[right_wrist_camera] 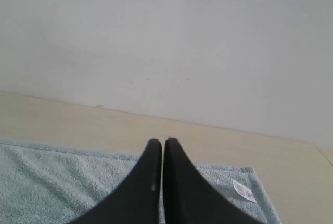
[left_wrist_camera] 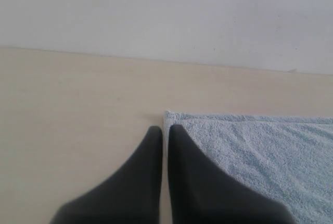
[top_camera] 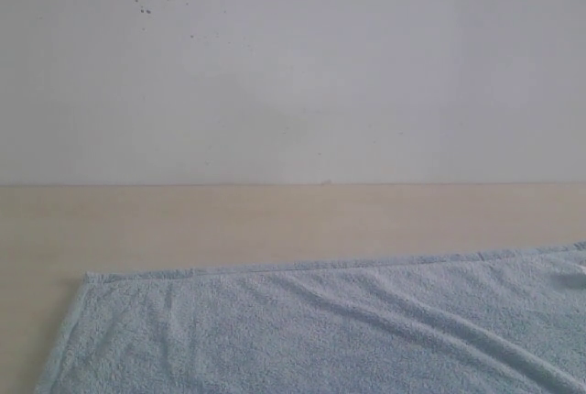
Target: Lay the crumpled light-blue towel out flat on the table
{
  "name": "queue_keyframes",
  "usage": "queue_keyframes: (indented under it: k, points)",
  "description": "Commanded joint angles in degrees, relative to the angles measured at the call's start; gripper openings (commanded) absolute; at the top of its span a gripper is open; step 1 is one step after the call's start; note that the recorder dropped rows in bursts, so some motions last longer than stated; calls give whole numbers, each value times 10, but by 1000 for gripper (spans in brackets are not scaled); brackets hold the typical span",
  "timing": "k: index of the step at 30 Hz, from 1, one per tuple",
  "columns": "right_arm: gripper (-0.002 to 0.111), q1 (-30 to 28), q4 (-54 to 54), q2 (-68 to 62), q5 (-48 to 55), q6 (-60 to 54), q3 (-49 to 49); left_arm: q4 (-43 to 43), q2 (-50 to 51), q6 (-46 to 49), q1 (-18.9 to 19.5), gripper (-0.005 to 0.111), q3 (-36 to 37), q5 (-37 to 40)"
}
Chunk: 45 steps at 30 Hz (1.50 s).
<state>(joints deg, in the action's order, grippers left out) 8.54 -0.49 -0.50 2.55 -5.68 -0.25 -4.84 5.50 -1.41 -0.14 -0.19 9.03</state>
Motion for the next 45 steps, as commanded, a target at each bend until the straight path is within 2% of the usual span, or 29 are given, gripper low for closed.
queue_keyframes:
  k: [1, 3, 17, 21, 26, 39, 41, 45]
  points:
    - [1, -8, -5, 5, 88, 3, 2, -3, 2, -7, -2, 4, 2, -5]
    - [1, -8, -13, 5, 170, 4, 2, -3, 2, -7, -2, 4, 2, -5]
    - [1, -8, -14, 5, 159, 6, 2, -3, 2, -7, -2, 4, 2, -5]
    - [1, -8, -14, 5, 159, 7, 2, -3, -55, -7, -6, 4, 2, 2]
    - [1, -8, -14, 5, 159, 7, 2, -3, -55, -7, -5, 4, 2, -26]
    - [1, -8, -14, 5, 159, 7, 2, -3, -55, -7, -5, 4, 2, -30]
    - [1, -8, -14, 5, 159, 7, 2, -3, -55, -7, -5, 4, 2, -11]
    - [1, -8, -14, 5, 159, 7, 2, -3, -55, -7, -5, 4, 2, 76]
